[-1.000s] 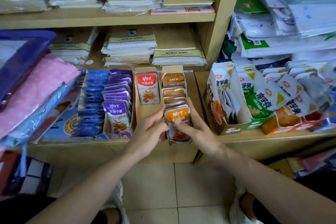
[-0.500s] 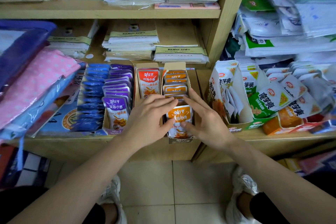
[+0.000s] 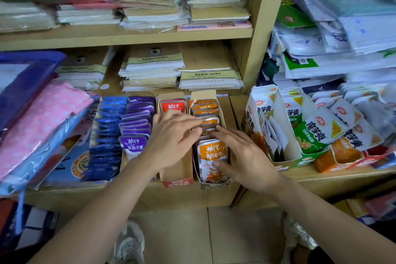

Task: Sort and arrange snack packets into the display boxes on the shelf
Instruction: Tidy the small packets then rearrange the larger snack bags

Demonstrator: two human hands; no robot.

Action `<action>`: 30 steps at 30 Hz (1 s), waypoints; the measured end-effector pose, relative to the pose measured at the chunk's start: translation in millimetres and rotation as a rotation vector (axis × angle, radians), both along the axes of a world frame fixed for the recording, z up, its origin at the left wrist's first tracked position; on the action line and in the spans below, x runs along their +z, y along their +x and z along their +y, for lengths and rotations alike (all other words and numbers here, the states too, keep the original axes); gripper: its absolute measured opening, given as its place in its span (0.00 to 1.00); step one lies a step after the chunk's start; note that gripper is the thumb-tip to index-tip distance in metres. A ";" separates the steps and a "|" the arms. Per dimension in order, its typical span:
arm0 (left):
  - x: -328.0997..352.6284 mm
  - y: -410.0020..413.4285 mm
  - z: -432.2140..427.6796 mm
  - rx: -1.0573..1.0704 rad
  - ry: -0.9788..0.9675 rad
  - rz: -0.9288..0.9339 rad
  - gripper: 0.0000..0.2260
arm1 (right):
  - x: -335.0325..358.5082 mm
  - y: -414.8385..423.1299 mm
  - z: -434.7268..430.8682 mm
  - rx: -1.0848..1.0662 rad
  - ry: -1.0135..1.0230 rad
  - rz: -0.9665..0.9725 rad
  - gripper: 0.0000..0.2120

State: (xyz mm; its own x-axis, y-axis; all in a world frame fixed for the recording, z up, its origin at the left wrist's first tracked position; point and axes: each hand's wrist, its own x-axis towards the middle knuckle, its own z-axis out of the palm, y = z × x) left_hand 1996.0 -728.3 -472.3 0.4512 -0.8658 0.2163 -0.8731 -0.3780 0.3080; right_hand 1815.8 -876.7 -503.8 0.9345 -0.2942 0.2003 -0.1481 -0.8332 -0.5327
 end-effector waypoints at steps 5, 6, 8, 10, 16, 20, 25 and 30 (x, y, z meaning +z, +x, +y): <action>12.2 10.7 -15.8 -0.011 0.058 -0.165 0.21 | 4.9 -1.1 0.0 -0.008 0.002 0.019 0.34; 14.9 9.5 -19.7 -0.005 0.069 -0.154 0.19 | 4.8 -0.2 0.7 -0.006 0.006 0.015 0.34; 18.3 7.2 -27.4 0.005 0.097 -0.157 0.18 | 4.9 0.9 2.0 -0.008 -0.003 0.004 0.33; 18.8 4.8 -33.3 0.009 0.117 -0.185 0.16 | 5.5 0.2 2.6 -0.026 -0.060 -0.020 0.31; 15.6 3.2 -34.9 -0.014 0.009 -0.083 0.05 | 5.3 -5.5 3.5 -0.003 -0.239 -0.100 0.28; 20.8 3.5 -31.6 -0.005 -0.029 -0.027 0.02 | 4.1 -5.1 5.2 0.036 -0.250 -0.141 0.26; 28.1 7.5 -27.8 0.023 -0.153 0.039 0.02 | 4.6 -2.4 6.9 0.017 -0.257 -0.288 0.22; 21.2 8.8 -29.5 0.030 -0.110 0.036 0.07 | -1.5 5.3 0.7 -0.054 -0.197 -0.237 0.23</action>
State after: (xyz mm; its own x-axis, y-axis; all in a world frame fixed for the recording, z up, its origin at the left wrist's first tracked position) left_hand 2004.7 -757.7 -451.1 0.4858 -0.8236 0.2926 -0.8494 -0.3658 0.3805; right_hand 1821.1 -876.0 -505.2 0.8392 -0.2758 0.4687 -0.0860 -0.9183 -0.3864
